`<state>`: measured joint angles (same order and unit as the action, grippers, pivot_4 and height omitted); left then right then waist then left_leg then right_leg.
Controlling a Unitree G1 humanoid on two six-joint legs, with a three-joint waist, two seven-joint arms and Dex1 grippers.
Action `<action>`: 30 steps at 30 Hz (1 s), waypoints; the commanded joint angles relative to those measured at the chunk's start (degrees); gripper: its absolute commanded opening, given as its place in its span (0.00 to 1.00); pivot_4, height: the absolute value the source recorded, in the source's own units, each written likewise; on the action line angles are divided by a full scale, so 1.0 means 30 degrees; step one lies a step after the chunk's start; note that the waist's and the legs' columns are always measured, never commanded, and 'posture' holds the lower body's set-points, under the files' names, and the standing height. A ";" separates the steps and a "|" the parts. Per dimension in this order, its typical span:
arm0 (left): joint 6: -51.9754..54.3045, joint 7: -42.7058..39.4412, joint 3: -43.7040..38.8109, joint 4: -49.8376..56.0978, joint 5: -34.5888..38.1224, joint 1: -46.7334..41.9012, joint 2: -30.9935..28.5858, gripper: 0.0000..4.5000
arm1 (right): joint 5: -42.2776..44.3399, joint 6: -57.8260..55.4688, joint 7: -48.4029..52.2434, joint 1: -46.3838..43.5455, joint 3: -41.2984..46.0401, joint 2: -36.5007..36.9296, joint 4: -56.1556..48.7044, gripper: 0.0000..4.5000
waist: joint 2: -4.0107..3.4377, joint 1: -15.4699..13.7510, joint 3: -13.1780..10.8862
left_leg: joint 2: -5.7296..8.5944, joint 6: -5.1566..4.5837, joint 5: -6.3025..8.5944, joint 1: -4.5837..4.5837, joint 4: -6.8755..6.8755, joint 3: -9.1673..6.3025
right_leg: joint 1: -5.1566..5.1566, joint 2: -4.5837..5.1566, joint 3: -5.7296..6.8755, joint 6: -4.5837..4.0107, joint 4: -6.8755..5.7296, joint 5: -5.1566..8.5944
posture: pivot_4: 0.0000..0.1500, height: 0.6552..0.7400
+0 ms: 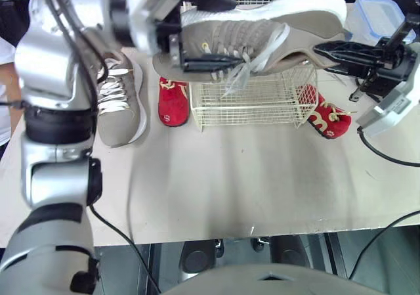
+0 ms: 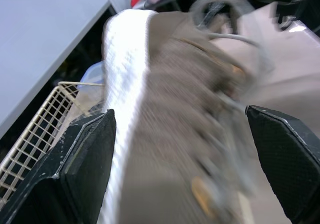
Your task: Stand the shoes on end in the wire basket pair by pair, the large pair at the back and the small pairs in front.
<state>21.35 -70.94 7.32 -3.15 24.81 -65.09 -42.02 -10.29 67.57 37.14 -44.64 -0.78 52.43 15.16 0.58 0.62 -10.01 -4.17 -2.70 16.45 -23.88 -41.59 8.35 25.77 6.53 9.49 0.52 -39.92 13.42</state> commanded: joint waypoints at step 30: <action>-0.2658 -0.4447 0.0803 -0.2839 -0.3103 -0.2166 0.0410 0.02 | -0.1467 -0.0719 -0.4063 -0.1406 0.1661 -0.0217 -0.0268 0.58 | -0.0006 0.0280 -0.0003 | -0.0025 0.0000 0.0000 0.0024 -0.0043 0.0056 | 0.0028 -0.0034 -0.0117 -0.0001 -0.0049 0.0001 | 1.00 0.36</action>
<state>13.97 -82.73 9.44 -11.93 14.62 -71.90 -41.45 -16.85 67.68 27.96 -46.28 -0.40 50.98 14.93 0.56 1.46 -10.02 -4.25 -2.70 16.45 -23.82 -41.74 8.52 25.86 6.43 9.14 0.52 -40.07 13.42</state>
